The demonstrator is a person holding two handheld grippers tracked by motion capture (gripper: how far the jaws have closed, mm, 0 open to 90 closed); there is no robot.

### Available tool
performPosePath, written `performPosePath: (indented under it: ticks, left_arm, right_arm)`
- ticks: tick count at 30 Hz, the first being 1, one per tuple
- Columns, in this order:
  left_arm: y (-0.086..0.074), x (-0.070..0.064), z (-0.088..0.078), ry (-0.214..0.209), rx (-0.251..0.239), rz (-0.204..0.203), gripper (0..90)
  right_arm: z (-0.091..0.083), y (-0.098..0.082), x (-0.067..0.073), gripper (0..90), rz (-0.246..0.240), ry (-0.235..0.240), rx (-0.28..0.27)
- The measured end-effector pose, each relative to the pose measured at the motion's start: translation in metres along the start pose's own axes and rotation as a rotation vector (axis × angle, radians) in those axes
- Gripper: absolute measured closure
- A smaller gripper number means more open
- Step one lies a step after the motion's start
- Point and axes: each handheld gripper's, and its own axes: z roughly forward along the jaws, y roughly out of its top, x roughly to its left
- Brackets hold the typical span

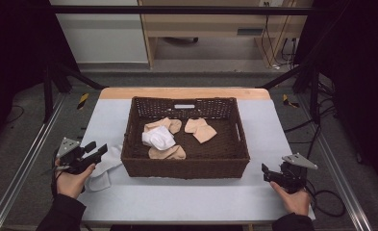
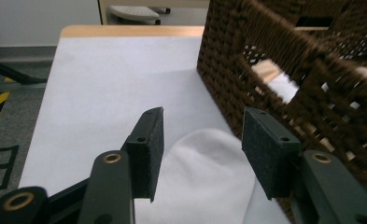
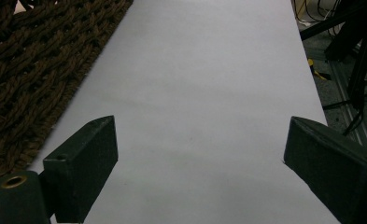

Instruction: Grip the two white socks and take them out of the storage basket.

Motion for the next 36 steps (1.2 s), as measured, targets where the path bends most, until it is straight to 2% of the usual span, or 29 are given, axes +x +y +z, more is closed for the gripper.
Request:
performPosePath:
  ticks: [2, 4, 7, 12, 16, 19, 24, 27, 31, 33, 36]
  left_arm:
    - [0.006, -0.001, -0.004, 0.003, -0.017, -0.012, 46.7]
    - [0.013, -0.002, -0.008, 0.001, -0.047, -0.014, 46.6]
    - [0.022, -0.005, -0.013, -0.005, -0.068, -0.012, 46.4]
    - [0.042, -0.011, -0.017, -0.017, -0.112, -0.005, 46.1]
    - [0.057, -0.019, -0.017, -0.029, -0.126, 0.019, 46.1]
    - [0.072, -0.032, -0.016, -0.046, -0.139, 0.046, 46.2]
    - [0.097, -0.06, -0.01, -0.1, -0.163, 0.089, 47.6]
    - [0.112, -0.077, 0.0, -0.103, -0.158, 0.137, 46.7]
    - [0.125, -0.095, 0.012, -0.113, -0.167, 0.147, 45.4]
    - [0.128, -0.103, 0.02, -0.104, -0.164, 0.169, 44.0]
    - [0.131, -0.112, 0.03, -0.107, -0.16, 0.173, 43.5]
  right_arm:
    - [0.0, 0.0, -0.001, 10.1, 0.0, -0.003, -0.003]
    - [0.001, 0.0, -0.001, 10.1, 0.001, -0.004, -0.001]
    - [0.003, 0.0, 0.0, 10.0, -0.001, -0.004, 0.009]
    - [0.004, 0.0, 0.0, 10.0, -0.001, -0.007, 0.01]
    - [0.004, 0.0, 0.0, 10.0, -0.004, -0.009, 0.011]
    - [0.005, 0.001, 0.0, 9.9, -0.002, -0.009, 0.01]
    - [0.005, 0.001, -0.001, 9.9, 0.0, -0.009, 0.008]
    - [0.005, 0.001, -0.001, 9.9, 0.001, -0.008, 0.008]
    - [0.004, 0.001, -0.001, 9.8, 0.005, -0.009, 0.005]
    - [0.004, 0.001, -0.001, 9.8, 0.009, -0.008, 0.005]
    - [0.004, 0.001, -0.001, 9.8, 0.008, -0.005, 0.004]
